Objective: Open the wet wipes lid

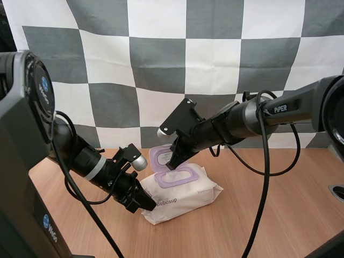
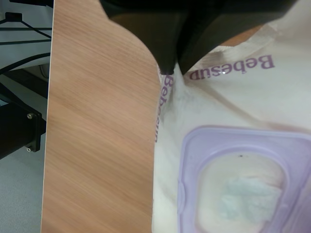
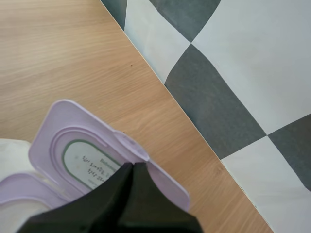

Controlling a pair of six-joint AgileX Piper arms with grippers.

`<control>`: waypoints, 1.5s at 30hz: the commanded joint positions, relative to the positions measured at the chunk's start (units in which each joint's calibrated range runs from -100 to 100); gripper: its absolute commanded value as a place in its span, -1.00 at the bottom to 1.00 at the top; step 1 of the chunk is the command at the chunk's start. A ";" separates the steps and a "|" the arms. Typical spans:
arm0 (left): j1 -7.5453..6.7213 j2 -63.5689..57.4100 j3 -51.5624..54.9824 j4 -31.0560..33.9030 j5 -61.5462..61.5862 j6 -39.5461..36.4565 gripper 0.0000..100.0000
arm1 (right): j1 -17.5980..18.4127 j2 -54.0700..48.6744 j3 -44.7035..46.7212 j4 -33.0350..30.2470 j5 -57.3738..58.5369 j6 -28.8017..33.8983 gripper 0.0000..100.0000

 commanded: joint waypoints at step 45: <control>-0.04 -31.36 -0.05 -0.47 -17.60 -17.76 0.31 | 0.04 -14.32 0.23 -0.69 -11.28 3.79 0.75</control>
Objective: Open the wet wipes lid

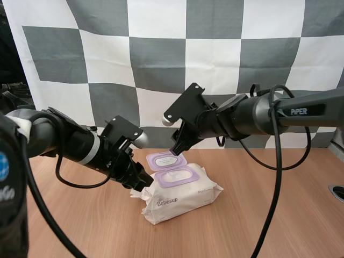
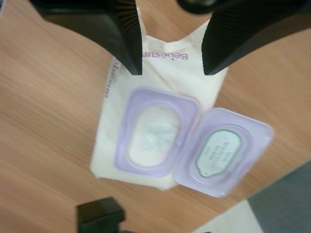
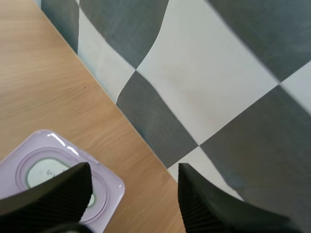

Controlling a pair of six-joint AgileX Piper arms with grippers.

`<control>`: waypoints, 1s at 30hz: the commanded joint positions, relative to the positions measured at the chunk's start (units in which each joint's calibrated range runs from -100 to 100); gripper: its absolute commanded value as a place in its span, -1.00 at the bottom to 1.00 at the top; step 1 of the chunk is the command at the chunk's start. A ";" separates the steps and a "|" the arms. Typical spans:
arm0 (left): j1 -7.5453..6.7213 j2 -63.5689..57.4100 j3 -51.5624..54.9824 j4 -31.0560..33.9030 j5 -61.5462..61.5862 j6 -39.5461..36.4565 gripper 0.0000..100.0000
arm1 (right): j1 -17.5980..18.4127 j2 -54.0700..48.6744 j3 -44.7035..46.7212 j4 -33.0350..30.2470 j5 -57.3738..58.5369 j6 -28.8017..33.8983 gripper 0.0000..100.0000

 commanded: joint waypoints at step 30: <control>-0.04 -48.28 2.17 -7.21 -29.96 -25.26 0.30 | -5.85 -52.67 12.34 -40.95 31.80 37.35 0.71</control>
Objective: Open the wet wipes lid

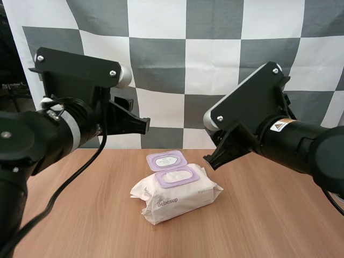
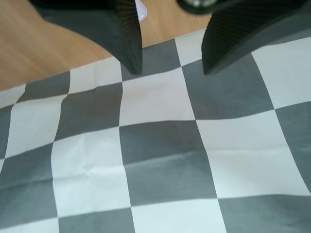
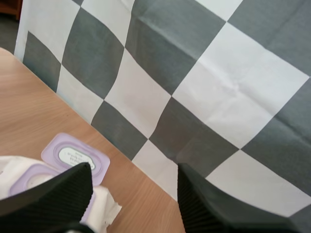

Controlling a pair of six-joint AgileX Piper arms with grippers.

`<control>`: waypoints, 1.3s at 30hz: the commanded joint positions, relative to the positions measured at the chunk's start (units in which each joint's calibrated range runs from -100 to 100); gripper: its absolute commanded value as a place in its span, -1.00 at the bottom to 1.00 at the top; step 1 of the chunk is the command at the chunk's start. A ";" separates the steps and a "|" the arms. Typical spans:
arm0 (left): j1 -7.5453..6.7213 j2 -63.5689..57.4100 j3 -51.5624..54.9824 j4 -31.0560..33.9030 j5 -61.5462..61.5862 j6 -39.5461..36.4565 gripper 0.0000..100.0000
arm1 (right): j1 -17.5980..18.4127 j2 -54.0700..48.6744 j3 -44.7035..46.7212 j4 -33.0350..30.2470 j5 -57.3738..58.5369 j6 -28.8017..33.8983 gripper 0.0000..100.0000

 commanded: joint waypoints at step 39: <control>-0.04 -23.10 31.80 0.97 -33.03 3.25 0.30 | -1.49 -4.52 8.16 -7.66 13.70 5.04 0.33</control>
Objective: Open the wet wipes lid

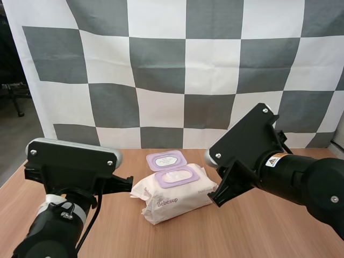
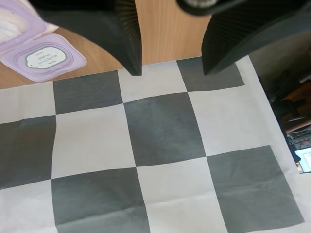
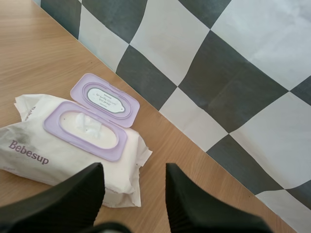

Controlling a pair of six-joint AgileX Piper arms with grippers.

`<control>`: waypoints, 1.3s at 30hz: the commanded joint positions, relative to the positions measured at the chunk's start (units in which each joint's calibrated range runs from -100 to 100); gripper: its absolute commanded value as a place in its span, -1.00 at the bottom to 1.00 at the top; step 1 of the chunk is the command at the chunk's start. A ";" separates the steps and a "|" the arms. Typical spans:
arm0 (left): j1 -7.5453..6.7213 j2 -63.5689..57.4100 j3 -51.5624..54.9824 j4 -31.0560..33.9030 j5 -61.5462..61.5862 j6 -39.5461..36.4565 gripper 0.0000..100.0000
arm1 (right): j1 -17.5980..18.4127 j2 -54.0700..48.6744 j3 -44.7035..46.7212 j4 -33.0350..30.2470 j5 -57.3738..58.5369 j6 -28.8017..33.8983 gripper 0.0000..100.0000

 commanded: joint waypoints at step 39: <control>0.04 -8.04 8.37 33.73 4.15 -34.42 0.30 | -0.09 0.04 9.14 -2.28 -27.02 -0.22 0.31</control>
